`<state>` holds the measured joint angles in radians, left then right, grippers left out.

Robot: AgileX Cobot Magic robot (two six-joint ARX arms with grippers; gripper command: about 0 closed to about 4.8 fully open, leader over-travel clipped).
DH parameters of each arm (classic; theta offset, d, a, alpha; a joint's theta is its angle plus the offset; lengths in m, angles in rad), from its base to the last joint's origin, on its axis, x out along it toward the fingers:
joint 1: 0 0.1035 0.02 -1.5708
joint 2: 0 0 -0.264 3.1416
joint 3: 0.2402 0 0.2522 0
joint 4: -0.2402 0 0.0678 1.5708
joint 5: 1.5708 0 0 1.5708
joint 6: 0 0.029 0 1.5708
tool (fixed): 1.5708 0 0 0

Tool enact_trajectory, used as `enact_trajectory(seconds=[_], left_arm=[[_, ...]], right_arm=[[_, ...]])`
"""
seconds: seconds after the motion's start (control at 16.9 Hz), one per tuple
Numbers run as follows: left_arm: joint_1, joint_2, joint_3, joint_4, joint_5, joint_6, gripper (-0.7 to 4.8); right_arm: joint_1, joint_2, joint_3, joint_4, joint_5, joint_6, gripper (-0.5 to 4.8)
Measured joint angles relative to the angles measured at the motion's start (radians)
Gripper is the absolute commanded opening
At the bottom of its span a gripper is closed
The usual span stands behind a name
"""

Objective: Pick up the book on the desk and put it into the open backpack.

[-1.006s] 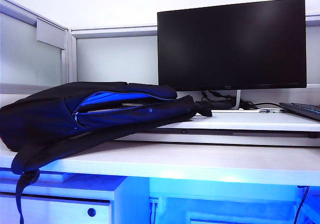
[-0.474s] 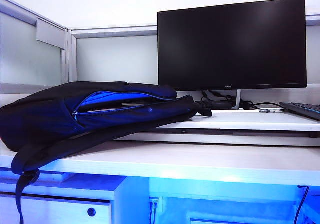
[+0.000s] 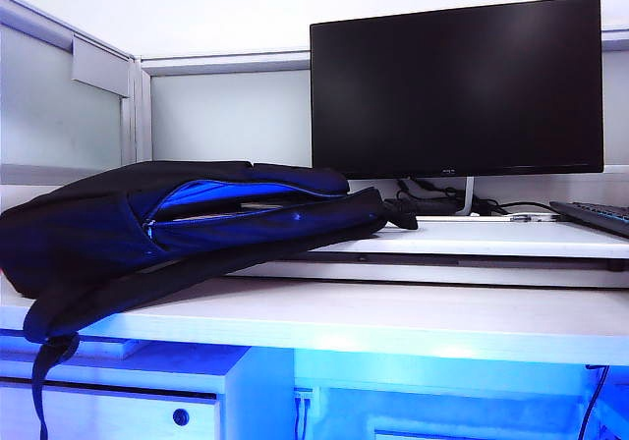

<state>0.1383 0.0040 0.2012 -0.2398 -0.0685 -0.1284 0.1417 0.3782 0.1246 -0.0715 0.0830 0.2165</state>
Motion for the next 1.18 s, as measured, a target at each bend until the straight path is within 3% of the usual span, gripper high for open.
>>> enact_trajectory(seconds=[0.3, 0.36, 0.47, 0.59, 0.83, 1.18], left_arm=[[0.000, 0.000, 0.000, -0.001, 0.068, 0.000, 1.09], [0.000, 0.000, 0.000, -0.001, 0.068, 0.000, 0.72], [0.000, 0.000, 0.000, -0.002, 0.069, 0.000, 0.51], [0.000, 0.000, -0.002, -0.002, 0.095, 0.001, -0.07], [0.000, 0.000, -0.066, -0.004, 0.253, 0.036, -0.06], [0.000, 0.000, -0.109, -0.018, 0.275, 0.043, -0.06]], right_arm=[[0.001, -0.126, -0.039, 0.077, -0.042, 0.013, 0.75], [0.001, -0.180, -0.054, 0.081, -0.042, 0.029, 0.75], [0.001, -0.306, -0.087, 0.038, -0.042, 0.036, 0.70], [0.001, -0.370, -0.089, -0.035, -0.041, 0.037, 0.38], [0.002, -0.373, -0.095, -0.108, -0.040, 0.021, 0.30], [0.002, -0.373, -0.094, -0.112, -0.038, 0.019, 0.31]])
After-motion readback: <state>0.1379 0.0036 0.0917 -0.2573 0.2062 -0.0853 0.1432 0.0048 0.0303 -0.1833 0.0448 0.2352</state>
